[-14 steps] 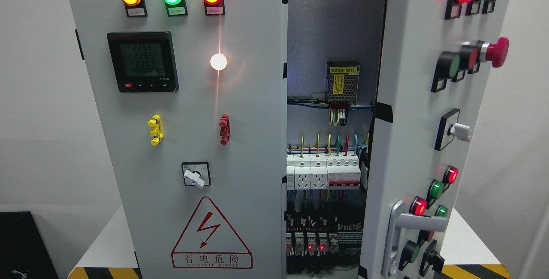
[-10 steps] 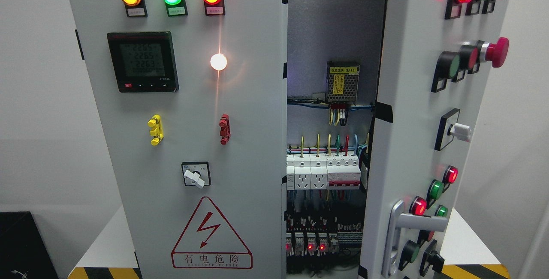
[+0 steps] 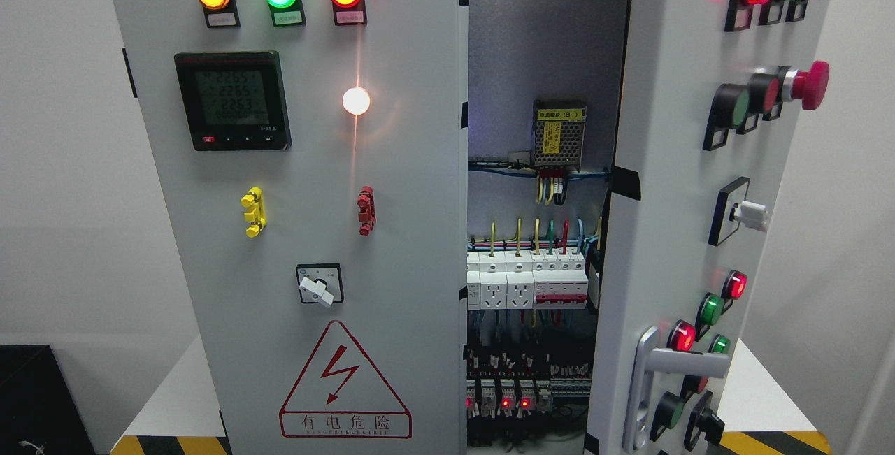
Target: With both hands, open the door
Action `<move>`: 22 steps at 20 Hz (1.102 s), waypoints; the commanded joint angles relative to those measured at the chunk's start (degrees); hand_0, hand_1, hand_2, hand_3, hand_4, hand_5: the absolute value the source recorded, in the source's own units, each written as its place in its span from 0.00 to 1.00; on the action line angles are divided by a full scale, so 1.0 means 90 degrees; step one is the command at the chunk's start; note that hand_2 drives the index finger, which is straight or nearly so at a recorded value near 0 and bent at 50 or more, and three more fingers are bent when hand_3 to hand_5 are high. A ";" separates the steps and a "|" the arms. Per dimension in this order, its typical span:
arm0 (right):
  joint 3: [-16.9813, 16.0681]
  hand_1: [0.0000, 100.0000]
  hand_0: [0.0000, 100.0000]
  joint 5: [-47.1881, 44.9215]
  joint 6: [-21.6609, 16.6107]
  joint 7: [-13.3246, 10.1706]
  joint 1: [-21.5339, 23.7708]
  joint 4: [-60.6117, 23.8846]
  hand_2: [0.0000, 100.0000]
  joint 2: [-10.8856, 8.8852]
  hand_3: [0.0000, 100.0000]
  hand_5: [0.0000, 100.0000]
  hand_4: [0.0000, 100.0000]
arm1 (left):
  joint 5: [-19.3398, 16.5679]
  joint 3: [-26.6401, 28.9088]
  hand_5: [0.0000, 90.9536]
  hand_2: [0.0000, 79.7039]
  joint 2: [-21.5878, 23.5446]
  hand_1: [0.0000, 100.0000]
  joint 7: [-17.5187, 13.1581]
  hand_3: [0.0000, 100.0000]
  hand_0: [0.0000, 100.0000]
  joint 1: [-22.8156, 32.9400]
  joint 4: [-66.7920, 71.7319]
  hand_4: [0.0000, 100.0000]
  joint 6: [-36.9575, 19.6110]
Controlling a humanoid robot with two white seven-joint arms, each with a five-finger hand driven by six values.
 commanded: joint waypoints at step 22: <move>0.0020 0.00 0.19 -0.0156 -0.0002 0.0000 0.0000 -0.0001 0.00 0.0000 0.00 0.00 0.00 | 0.0079 -0.1820 0.00 0.00 0.2710 0.00 -0.0026 0.00 0.00 0.0908 -0.8450 0.00 0.0022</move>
